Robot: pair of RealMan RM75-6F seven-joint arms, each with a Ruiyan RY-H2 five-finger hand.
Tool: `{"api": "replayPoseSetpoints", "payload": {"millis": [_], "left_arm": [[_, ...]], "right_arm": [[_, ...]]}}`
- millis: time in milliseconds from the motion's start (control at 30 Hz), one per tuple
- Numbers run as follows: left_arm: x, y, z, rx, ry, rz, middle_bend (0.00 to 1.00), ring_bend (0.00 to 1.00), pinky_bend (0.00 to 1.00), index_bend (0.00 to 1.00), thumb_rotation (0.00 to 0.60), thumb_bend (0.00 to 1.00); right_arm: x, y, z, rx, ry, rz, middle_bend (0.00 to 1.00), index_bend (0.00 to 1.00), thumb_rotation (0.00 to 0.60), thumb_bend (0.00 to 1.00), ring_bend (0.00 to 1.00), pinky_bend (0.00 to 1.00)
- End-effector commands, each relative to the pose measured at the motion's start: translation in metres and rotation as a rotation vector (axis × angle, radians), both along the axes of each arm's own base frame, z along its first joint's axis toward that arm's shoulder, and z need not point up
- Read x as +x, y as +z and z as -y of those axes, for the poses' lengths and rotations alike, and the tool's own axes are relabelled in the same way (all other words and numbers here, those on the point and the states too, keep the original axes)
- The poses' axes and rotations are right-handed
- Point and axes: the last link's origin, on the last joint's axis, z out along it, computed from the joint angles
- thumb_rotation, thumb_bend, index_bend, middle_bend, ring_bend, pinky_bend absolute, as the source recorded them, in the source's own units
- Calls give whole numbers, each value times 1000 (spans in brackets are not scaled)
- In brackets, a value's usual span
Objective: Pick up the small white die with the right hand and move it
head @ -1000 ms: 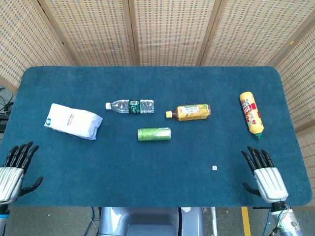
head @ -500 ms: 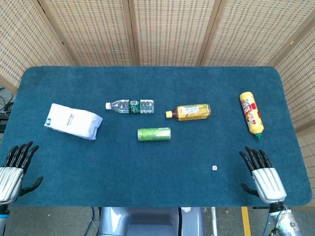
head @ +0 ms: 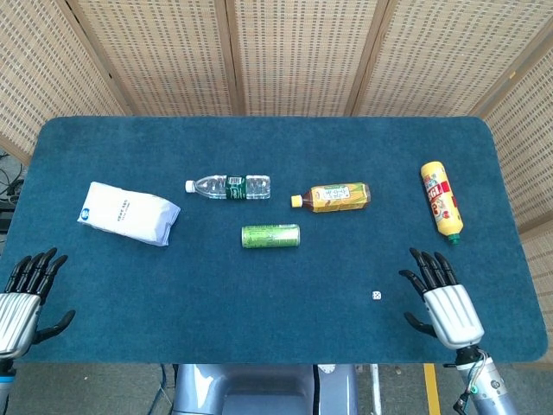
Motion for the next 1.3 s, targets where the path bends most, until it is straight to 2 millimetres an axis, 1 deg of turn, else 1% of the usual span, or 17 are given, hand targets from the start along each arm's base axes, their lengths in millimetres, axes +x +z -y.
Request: {"api": "replayPoseSetpoints", "payload": {"millis": [33,133,267,367,667,833,1033,1200,1300], "left_arm": [[1,1,1,1,-4,2,0,0,0,0,600,285],[1,1,1,2,-7,3,0,0,0,0,600,285],[0,1,0,3,-3,4,0,0,0,0,600,285],[0,1,0,0,-4,3,0,0,0,0,600,285],[1,-1,0,-4,-7,0,0,0,0,0,600,285],[1,-1,0,-5,-8,0,0,0,0,0,600,285],[2,0,1,-3,-12,3,0,0,0,0,600,285],[2,-1,1,-7,-14,1,0,0,0,0,600,285],[3,-2,1,-10,-15,0,0,0,0,0,600,285]], "right_arm": [[11,-9,9,24,27,-7,0,282,600,260,0,0],[18,-20,16,56,35,-26,5,316,600,260,0,0],[25,-33,23,85,34,-43,56,381,600,260,0,0],[27,-42,26,100,28,-48,63,392,600,260,0,0],[23,-69,35,152,-18,-95,67,406,600,260,0,0],[20,-81,36,180,-32,-122,75,421,600,320,0,0],[14,-89,40,193,-57,-138,75,426,600,338,1,0],[11,-90,45,192,-75,-146,75,426,600,337,1,0],[5,-90,50,191,-100,-164,75,426,600,337,1,0]]}}
